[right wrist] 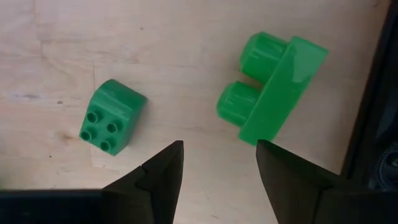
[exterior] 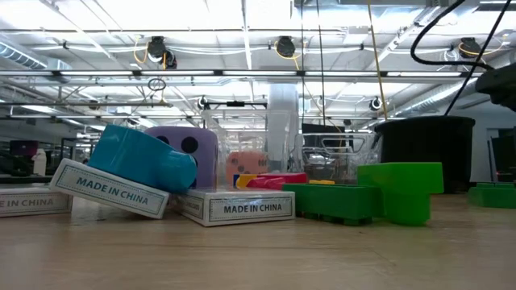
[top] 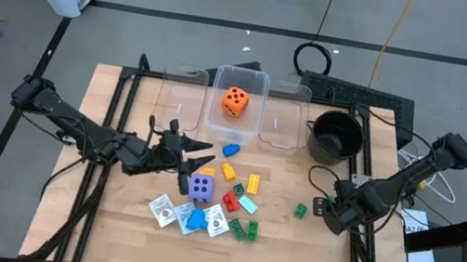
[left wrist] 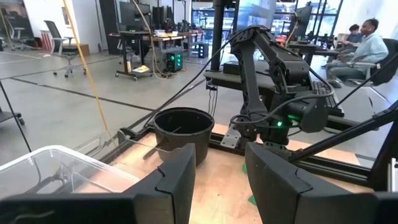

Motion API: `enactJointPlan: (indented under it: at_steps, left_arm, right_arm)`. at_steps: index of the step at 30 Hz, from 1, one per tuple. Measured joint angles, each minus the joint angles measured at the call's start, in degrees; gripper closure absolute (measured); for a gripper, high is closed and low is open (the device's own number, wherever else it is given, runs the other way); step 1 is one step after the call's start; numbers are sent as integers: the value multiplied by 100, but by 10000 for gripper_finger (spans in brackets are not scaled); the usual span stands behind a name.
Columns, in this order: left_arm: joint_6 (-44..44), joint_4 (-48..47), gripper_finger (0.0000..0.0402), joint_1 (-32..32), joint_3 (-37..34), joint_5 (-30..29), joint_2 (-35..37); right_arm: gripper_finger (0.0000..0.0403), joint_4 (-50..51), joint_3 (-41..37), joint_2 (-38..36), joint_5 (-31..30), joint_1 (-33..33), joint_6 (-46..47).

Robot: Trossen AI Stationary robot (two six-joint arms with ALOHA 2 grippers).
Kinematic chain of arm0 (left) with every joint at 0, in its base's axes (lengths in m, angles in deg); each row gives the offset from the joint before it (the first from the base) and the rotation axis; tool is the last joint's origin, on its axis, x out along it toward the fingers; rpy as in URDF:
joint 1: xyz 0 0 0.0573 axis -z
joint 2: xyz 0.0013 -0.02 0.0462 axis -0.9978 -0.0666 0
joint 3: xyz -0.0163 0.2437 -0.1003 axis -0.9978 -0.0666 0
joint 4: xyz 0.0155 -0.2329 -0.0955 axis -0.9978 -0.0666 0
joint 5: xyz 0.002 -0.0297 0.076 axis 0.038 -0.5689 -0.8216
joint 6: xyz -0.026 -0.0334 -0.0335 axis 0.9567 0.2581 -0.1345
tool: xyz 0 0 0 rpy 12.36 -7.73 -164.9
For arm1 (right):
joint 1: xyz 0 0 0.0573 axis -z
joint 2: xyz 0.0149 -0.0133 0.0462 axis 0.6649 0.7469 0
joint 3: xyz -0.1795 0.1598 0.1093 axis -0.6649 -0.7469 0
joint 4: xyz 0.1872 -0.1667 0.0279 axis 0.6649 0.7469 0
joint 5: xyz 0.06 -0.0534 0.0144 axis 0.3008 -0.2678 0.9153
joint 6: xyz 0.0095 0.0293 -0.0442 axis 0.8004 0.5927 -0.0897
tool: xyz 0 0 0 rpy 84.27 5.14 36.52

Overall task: Pick & Place Toys
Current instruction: Put the top light green game piece into the right transparent bin

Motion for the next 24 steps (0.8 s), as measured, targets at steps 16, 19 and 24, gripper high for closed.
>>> enactJointPlan:
  at_steps: [16,19,24]
  left_arm:
    - [145,2,256,-161,-2,327,0]
    - [239,4,256,-188,-2,369,0]
    - [285,4,256,-188,-2,385,0]
  right_arm:
    - [243,-471,4,667,107,625,-860]
    - [243,-978,2,664,-521,744,-1033]
    - [246,-1751,-9,620,-1294,970,-1563]
